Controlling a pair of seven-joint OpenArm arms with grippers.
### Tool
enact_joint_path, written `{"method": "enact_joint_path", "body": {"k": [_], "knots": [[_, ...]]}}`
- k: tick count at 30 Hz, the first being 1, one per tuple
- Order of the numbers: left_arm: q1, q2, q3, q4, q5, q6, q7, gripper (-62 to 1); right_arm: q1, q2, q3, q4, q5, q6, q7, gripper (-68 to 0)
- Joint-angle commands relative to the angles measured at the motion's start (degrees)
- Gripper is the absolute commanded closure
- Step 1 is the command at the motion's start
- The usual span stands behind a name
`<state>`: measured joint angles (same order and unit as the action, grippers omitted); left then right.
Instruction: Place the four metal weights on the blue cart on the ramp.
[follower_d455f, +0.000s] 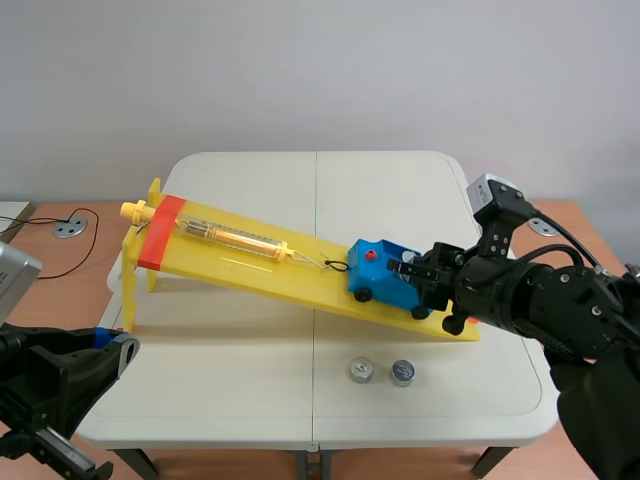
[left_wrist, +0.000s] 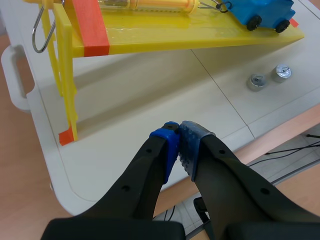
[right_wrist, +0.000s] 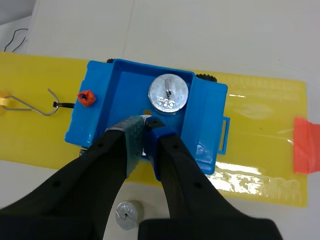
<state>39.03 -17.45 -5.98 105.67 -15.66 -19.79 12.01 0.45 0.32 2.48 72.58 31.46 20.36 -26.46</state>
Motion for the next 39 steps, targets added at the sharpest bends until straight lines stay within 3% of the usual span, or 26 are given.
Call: {"method": "enact_joint_path", "body": {"k": [1, 3, 6, 13, 20, 31, 39], "knots": [[-1.1, 0.4, -0.9, 4.0, -3.0, -1.4, -5.9, -3.1, 6.2, 0.0, -0.9, 4.4, 3.2, 3.7, 7.6, -0.7], [-1.1, 0.4, -0.9, 4.0, -3.0, -1.4, -5.9, -3.1, 6.2, 0.0, -0.9, 4.4, 3.2, 3.7, 7.5, -4.4], [-1.1, 0.4, -0.9, 4.0, -3.0, -1.4, -5.9, -3.1, 6.2, 0.2, -0.8, 4.4, 3.0, 3.7, 7.8, -15.6], [-1.1, 0.4, -0.9, 4.0, -3.0, -1.4, -5.9, -3.1, 5.9, 1.6, 2.6, 5.2, 1.8, 9.1, 7.7, -27.5], [-1.1, 0.4, -0.9, 4.0, -3.0, -1.4, -6.0, -3.1, 1.0, 6.7, 5.9, 13.9, 2.2, 12.7, 7.4, -29.5], [-1.1, 0.4, -0.9, 4.0, -3.0, -1.4, -6.0, -3.1, -13.7, 16.3, 6.6, 32.1, 2.4, 12.7, 5.4, -29.5], [-1.1, 0.4, -0.9, 4.0, -3.0, -1.4, -6.0, -3.1, -22.6, 19.2, 6.6, 39.1, 1.7, 12.7, 3.6, -29.5]]}}
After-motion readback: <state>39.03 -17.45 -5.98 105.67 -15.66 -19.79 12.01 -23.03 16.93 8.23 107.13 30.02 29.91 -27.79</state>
